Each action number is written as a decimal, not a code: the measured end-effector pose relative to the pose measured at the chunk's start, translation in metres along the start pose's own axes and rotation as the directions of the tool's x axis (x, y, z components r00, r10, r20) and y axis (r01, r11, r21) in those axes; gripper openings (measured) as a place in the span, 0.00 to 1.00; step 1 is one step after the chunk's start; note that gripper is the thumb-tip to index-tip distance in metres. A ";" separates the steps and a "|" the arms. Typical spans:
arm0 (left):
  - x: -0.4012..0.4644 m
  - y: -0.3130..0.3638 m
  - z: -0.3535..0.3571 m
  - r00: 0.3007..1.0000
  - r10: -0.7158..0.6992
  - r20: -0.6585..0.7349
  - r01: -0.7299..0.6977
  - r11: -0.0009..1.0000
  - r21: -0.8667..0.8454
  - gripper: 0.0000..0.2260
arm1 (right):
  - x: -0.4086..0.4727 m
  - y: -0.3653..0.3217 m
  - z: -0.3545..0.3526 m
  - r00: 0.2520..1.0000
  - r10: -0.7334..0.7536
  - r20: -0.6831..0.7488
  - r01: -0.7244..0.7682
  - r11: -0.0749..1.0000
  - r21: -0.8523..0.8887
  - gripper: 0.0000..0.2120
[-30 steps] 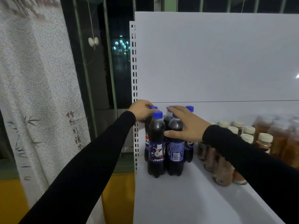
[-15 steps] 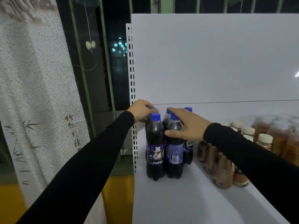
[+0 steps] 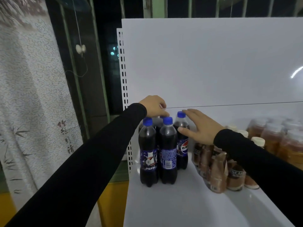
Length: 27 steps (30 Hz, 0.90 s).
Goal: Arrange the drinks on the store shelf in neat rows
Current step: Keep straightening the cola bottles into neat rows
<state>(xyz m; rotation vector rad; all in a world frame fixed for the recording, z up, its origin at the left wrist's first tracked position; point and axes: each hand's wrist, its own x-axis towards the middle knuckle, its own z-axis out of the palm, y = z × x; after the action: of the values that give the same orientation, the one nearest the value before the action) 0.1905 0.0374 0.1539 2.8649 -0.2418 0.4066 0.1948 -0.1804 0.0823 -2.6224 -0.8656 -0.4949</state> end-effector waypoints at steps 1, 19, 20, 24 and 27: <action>0.003 0.002 0.003 1.000 -0.003 0.024 0.003 1.000 0.030 0.17 | 0.001 0.002 0.002 1.000 0.000 0.027 -0.001 1.000 0.004 0.39; 0.014 0.029 -0.051 0.957 -0.058 -0.283 0.033 0.995 -0.092 0.13 | 0.006 0.000 -0.005 0.997 -0.008 0.080 0.000 0.995 0.097 0.34; 0.014 0.029 -0.057 0.942 -0.062 -0.329 0.026 0.993 -0.115 0.12 | 0.005 -0.001 -0.007 0.998 0.004 0.065 -0.011 0.994 0.112 0.33; 0.012 0.030 -0.076 0.844 -0.121 -0.523 -0.046 0.955 -0.295 0.12 | 0.005 -0.007 -0.017 0.998 0.028 -0.064 -0.015 0.980 0.198 0.26; 0.004 0.034 -0.088 0.747 -0.176 -0.641 -0.111 0.918 -0.382 0.13 | 0.007 -0.017 -0.027 0.984 0.027 -0.176 0.026 0.956 0.292 0.22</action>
<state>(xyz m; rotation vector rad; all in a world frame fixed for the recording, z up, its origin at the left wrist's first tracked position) 0.1656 0.0269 0.2447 2.1419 -0.1140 1.1877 0.1840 -0.1750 0.1126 -2.2702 -0.8119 -0.5451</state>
